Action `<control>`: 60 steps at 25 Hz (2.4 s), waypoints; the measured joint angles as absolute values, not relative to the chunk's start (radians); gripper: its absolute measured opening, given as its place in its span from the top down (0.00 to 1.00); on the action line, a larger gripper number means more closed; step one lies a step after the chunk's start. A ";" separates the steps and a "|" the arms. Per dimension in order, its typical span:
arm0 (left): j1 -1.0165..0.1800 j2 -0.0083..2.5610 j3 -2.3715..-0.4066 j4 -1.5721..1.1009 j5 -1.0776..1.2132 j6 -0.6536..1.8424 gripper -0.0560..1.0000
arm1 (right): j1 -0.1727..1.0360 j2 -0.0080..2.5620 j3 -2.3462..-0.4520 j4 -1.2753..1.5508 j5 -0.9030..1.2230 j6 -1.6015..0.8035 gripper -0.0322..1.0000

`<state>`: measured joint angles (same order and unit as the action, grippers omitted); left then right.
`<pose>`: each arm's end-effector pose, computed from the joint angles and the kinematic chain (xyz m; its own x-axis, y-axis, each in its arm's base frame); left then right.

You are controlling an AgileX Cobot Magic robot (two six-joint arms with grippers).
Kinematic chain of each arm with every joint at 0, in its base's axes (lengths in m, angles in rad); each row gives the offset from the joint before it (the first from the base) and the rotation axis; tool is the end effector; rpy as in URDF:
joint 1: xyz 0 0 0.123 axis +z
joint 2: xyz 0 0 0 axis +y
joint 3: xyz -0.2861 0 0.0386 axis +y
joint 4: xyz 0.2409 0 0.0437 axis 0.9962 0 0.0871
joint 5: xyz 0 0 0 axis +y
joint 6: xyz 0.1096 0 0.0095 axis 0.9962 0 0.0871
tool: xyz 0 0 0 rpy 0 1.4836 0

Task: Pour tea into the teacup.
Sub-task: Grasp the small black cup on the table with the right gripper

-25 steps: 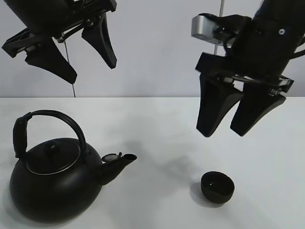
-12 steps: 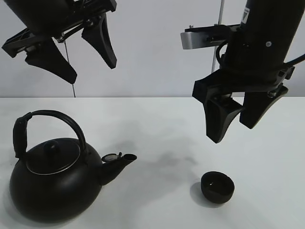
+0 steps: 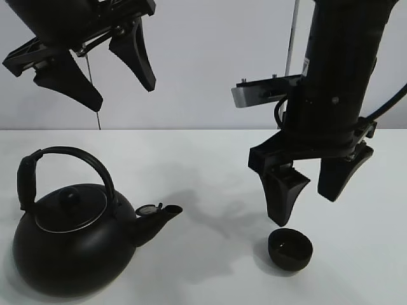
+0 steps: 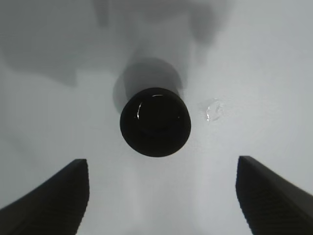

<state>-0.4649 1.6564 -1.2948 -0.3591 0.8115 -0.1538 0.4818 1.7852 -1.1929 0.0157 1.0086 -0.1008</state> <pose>0.3059 -0.1848 0.2679 -0.9294 0.0383 -0.3670 0.1945 0.8960 -0.3992 0.2909 0.1538 0.1863 -0.8381 -0.5424 -0.0581 -0.5437 0.8393 0.0079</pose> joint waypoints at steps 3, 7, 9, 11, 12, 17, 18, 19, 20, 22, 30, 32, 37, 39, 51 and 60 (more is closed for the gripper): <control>-0.465 1.656 -1.295 -0.359 0.811 -0.154 0.45 | 0.482 1.831 -1.193 0.027 1.003 -0.101 0.42; -0.465 1.656 -1.295 -0.359 0.811 -0.154 0.45 | 0.482 1.875 -1.193 0.050 0.995 -0.096 0.42; -0.465 1.656 -1.295 -0.359 0.811 -0.154 0.45 | 0.482 1.889 -1.193 0.051 0.990 -0.085 0.42; -0.465 1.656 -1.295 -0.359 0.811 -0.154 0.45 | 0.482 1.901 -1.193 0.052 0.987 -0.079 0.42; -0.465 1.656 -1.295 -0.359 0.811 -0.154 0.45 | 0.482 1.907 -1.193 0.052 0.985 -0.079 0.42; -0.465 1.656 -1.295 -0.359 0.811 -0.154 0.45 | 0.482 1.919 -1.193 0.052 0.971 -0.074 0.42; -0.465 1.656 -1.295 -0.359 0.811 -0.154 0.45 | 0.482 1.919 -1.193 0.052 0.970 -0.073 0.42; -0.465 1.656 -1.295 -0.359 0.811 -0.154 0.45 | 0.482 1.919 -1.193 0.052 0.969 -0.072 0.42; -0.465 1.656 -1.295 -0.359 0.811 -0.154 0.45 | 0.482 1.919 -1.193 0.052 0.969 -0.072 0.42; -0.465 1.656 -1.295 -0.359 0.811 -0.154 0.45 | 0.482 1.919 -1.193 0.046 0.969 -0.074 0.42; -0.465 1.656 -1.295 -0.359 0.811 -0.154 0.45 | 0.482 1.919 -1.193 0.017 0.974 -0.197 0.42; -0.465 1.656 -1.295 -0.359 0.811 -0.154 0.45 | 0.482 1.919 -1.193 0.016 0.972 -0.214 0.42; -0.465 1.656 -1.295 -0.359 0.811 -0.154 0.45 | 0.482 1.920 -1.193 0.019 0.969 -0.148 0.42; -0.465 1.656 -1.295 -0.359 0.811 -0.154 0.45 | 0.487 1.921 -1.193 0.019 0.969 -0.121 0.42; -0.465 1.656 -1.295 -0.359 0.811 -0.154 0.45 | 0.543 1.962 -1.193 -0.026 0.942 -0.074 0.42; -0.465 1.656 -1.295 -0.359 0.811 -0.154 0.45 | 0.543 2.005 -1.193 -0.014 0.940 -0.072 0.48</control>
